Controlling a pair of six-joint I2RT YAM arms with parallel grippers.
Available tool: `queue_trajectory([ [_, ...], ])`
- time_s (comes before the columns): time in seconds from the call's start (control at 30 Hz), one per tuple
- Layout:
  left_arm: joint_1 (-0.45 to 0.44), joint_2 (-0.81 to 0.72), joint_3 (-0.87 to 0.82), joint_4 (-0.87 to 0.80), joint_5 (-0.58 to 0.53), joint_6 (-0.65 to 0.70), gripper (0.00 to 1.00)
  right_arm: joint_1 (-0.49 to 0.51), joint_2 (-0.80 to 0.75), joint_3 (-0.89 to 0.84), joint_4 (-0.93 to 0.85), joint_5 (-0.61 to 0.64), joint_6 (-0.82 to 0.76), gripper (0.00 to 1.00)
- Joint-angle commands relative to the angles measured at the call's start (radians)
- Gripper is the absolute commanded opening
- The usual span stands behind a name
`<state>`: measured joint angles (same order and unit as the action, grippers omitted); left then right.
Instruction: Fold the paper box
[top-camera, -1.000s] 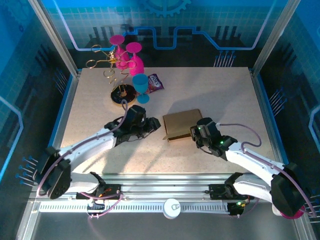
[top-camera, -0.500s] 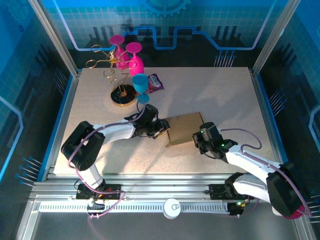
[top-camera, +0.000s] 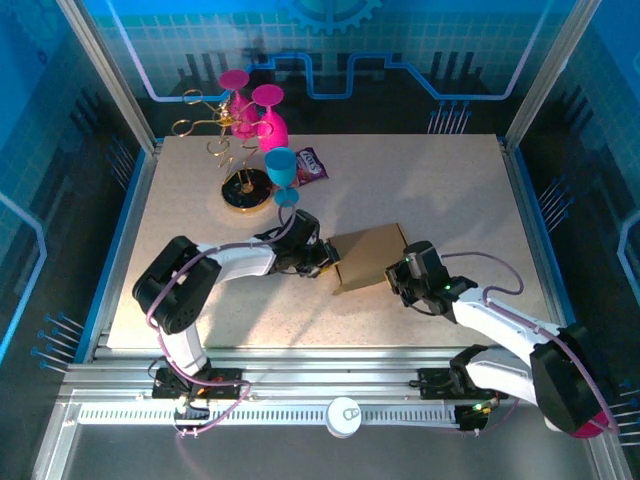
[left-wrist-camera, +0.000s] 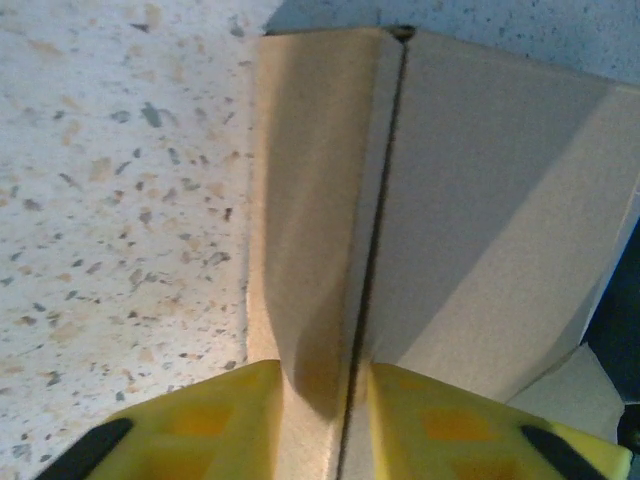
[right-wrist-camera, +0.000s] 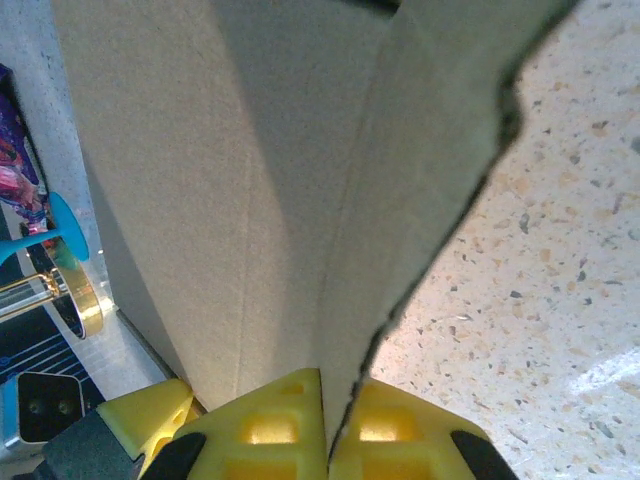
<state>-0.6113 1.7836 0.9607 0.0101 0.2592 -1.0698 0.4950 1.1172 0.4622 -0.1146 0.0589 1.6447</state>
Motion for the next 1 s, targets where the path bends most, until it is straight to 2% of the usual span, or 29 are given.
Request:
queue_trajectory([
  [0.0,0.007,0.023,0.017,-0.01,0.01,0.021,0.24,-0.019,0.015,0.012,-0.096,-0.027,-0.075,0.05],
  [0.07,0.006,0.023,0.015,-0.017,0.007,0.024,0.18,-0.028,0.011,0.033,-0.121,-0.034,-0.114,0.19],
  [0.17,0.007,0.021,0.019,-0.039,0.007,0.039,0.12,-0.056,0.004,0.115,-0.212,-0.042,-0.263,0.43],
  [0.27,0.008,0.019,0.033,-0.072,0.006,0.067,0.05,-0.096,-0.003,0.244,-0.324,-0.067,-0.503,0.67],
  [0.33,0.009,0.014,0.036,-0.093,0.008,0.085,0.03,-0.12,-0.001,0.334,-0.399,-0.091,-0.661,0.78],
  [0.47,0.021,-0.002,0.027,-0.125,0.013,0.112,0.0,-0.203,0.003,0.466,-0.493,-0.19,-0.871,0.86],
  [0.63,0.036,-0.037,0.02,-0.157,0.016,0.169,0.0,-0.375,0.058,0.557,-0.527,-0.344,-1.083,0.88],
  [0.8,0.051,-0.049,0.004,-0.165,0.041,0.214,0.0,-0.502,0.246,0.635,-0.543,-0.585,-1.24,0.88],
  [0.9,0.061,-0.055,-0.012,-0.15,0.048,0.21,0.0,-0.522,0.374,0.68,-0.597,-0.704,-1.343,0.88],
  [0.97,0.063,-0.058,-0.014,-0.148,0.046,0.212,0.0,-0.524,0.438,0.697,-0.63,-0.731,-1.391,0.88],
])
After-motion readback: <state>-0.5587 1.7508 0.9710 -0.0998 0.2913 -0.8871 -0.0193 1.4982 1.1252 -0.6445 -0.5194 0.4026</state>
